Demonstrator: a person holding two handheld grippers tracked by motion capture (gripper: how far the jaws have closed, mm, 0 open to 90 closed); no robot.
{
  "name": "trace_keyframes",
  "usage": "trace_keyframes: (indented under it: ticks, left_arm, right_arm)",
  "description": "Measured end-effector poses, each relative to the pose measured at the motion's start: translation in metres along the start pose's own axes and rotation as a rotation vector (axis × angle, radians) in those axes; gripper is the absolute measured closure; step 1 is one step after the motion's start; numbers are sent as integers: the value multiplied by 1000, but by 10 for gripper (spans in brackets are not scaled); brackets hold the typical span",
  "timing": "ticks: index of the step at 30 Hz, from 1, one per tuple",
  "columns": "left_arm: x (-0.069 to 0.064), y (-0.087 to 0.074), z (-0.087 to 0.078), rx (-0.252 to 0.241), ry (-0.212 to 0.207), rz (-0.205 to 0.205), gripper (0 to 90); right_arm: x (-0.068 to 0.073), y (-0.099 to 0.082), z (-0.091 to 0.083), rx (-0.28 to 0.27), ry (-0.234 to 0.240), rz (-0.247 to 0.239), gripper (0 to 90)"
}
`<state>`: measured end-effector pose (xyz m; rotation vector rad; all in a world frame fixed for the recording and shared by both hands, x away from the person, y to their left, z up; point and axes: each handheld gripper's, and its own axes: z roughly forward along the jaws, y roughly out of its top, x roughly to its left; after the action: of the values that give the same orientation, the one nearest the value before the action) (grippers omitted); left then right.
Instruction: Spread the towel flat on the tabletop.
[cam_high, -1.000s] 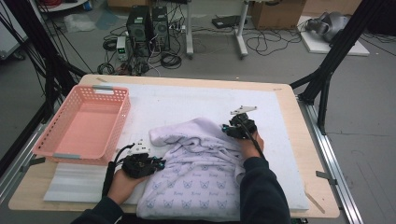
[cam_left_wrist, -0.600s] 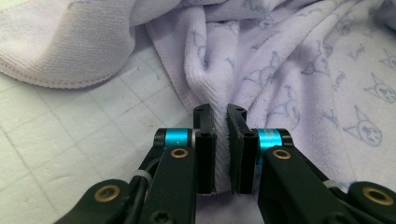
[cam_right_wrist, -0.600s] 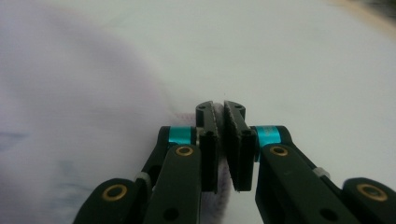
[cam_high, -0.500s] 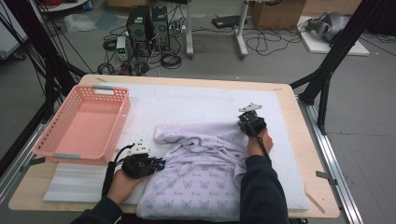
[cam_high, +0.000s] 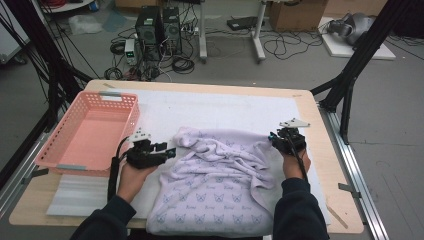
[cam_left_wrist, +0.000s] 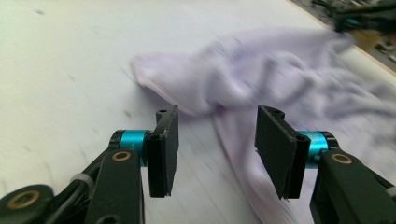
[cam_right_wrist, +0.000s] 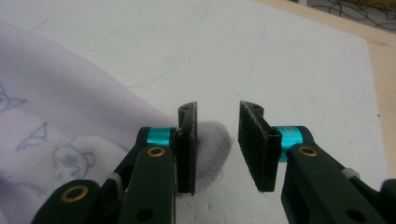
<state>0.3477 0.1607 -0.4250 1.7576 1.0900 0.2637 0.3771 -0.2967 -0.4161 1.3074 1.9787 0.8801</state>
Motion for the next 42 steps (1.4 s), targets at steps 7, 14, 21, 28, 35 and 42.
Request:
trace_keyframes:
  ticks: [7, 14, 21, 28, 35, 42]
  left_arm:
    - [-6, -2, 34, 185, -81, 16, 502]
    - [-26, -8, 48, 205, 1, 162, 520]
    - [-43, -14, 46, 216, 33, 325, 855]
    - [-25, -22, 2, 241, 72, 253, 860]
    - [-16, -43, -44, 261, 72, 254, 860]
    - [-26, -57, -66, 292, -28, 249, 860]
  right_arm:
    - [2, -4, -7, -21, 28, -8, 658]
    - [3, -7, -8, -29, 41, -12, 658]
    - [7, -8, -8, -23, 60, -6, 656]
    - [9, -9, -14, -35, 90, -11, 660]
    - [19, -13, -8, 5, 164, -11, 606]
    - [42, -18, 11, 138, 252, -9, 497]
